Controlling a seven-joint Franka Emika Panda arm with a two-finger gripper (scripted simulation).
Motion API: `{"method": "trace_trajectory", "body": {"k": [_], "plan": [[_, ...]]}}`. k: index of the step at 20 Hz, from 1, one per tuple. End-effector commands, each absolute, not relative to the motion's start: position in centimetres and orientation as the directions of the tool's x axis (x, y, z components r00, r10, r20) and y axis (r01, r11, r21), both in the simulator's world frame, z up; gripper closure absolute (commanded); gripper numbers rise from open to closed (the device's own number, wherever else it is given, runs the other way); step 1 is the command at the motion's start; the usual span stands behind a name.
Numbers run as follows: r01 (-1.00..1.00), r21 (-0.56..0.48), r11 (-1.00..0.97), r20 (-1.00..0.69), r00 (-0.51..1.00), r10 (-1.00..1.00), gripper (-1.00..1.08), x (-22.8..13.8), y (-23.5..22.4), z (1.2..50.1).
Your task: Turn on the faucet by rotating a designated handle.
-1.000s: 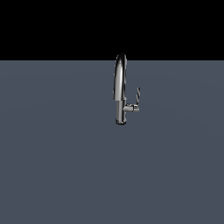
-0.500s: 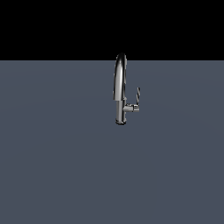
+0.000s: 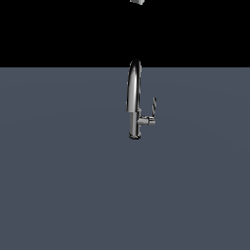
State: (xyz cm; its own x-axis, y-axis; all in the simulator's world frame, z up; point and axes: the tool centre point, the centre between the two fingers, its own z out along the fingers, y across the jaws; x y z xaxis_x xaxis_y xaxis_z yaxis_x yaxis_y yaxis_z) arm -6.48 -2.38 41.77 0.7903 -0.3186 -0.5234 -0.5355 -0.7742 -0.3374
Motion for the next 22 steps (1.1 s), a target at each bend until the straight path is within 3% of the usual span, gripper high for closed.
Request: {"method": "trace_trajectory", "body": {"k": [1, 12, 22], "plan": [[-0.578, -0.348, -0.738, -0.562, 0.759, -0.329, 1.08, -5.1, -2.9, 41.0], [-0.755, -0.362, -0.547, -0.729, 0.595, -0.339, 1.08, 0.7, -5.5, 36.8], [-0.896, -0.309, -0.318, -0.87, 0.402, -0.285, 1.08, 5.3, -8.3, 31.0]]}}
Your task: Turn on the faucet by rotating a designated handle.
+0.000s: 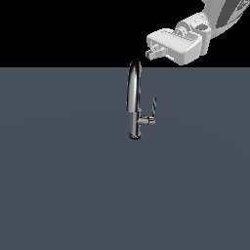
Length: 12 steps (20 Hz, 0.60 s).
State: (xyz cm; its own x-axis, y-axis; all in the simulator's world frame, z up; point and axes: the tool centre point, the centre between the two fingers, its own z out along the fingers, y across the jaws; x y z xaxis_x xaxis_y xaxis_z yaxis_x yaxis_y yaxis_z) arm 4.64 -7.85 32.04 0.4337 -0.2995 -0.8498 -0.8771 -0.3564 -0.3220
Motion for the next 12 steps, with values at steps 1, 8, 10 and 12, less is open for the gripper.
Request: {"method": "trace_trajectory", "body": {"k": [1, 8, 10, 12], "plan": [[-0.908, -0.299, -0.292, -0.883, 0.38, -0.276, 1.08, 5.7, -8.6, 30.3], [-0.973, -0.205, -0.103, -0.958, 0.221, -0.184, 1.08, 8.2, -10.5, 24.9], [-0.983, -0.173, -0.053, -0.972, 0.179, -0.154, 1.08, 8.7, -10.9, 23.3], [-0.99, -0.142, -0.007, -0.982, 0.142, -0.124, 1.08, 9.0, -11.2, 21.8]]}}
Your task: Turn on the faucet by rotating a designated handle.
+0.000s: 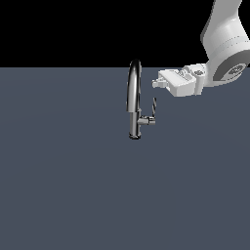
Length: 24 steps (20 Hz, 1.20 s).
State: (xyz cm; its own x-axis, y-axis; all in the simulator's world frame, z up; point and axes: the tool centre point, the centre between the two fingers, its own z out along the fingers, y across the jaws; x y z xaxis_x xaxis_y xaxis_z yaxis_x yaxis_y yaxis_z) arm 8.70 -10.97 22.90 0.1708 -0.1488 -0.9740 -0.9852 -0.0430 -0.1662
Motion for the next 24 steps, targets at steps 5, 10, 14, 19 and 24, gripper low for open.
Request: {"method": "trace_trajectory", "body": {"k": [5, 10, 14, 19, 24], "plan": [[-0.994, -0.072, 0.082, -0.996, 0.067, -0.058, 1.08, 9.6, -11.7, 18.6], [-0.991, -0.026, 0.134, -1.0, 0.024, -0.015, 1.08, 9.8, -11.8, 16.7], [-0.989, -0.013, 0.148, -1.0, 0.013, -0.002, 1.08, 9.9, -11.8, 16.1], [-0.989, -0.013, 0.148, -1.0, 0.013, -0.002, 1.08, 9.9, -11.8, 16.1], [-0.989, -0.013, 0.148, -1.0, 0.013, -0.002, 1.08, 8.8, -11.7, 16.2]]}}
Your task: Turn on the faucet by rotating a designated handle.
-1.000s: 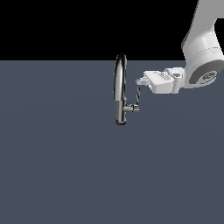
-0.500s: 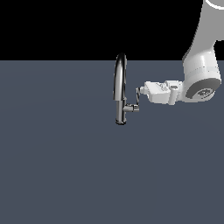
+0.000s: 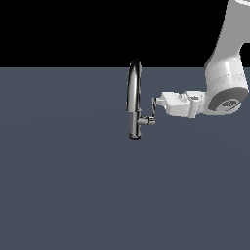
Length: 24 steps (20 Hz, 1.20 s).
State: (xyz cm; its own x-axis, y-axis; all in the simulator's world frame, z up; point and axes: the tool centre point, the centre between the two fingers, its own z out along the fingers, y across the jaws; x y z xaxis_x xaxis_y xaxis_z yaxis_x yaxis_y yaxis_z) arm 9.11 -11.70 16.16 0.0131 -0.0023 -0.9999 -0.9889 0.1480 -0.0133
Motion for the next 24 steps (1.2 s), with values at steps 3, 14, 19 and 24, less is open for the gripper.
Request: {"method": "trace_trajectory", "body": {"k": [3, 14, 19, 24], "plan": [[-0.989, -0.013, 0.148, -1.0, 0.013, -0.002, 1.08, 8.1, -11.5, 16.3], [-0.989, -0.013, 0.148, -1.0, 0.013, -0.002, 1.08, 5.5, -11.1, 16.6], [-0.989, -0.013, 0.148, -1.0, 0.013, -0.002, 1.08, 4.2, -10.9, 16.7], [-0.987, -0.015, 0.159, -1.0, 0.014, -0.008, 1.08, 3.6, -11.3, 16.2]]}}
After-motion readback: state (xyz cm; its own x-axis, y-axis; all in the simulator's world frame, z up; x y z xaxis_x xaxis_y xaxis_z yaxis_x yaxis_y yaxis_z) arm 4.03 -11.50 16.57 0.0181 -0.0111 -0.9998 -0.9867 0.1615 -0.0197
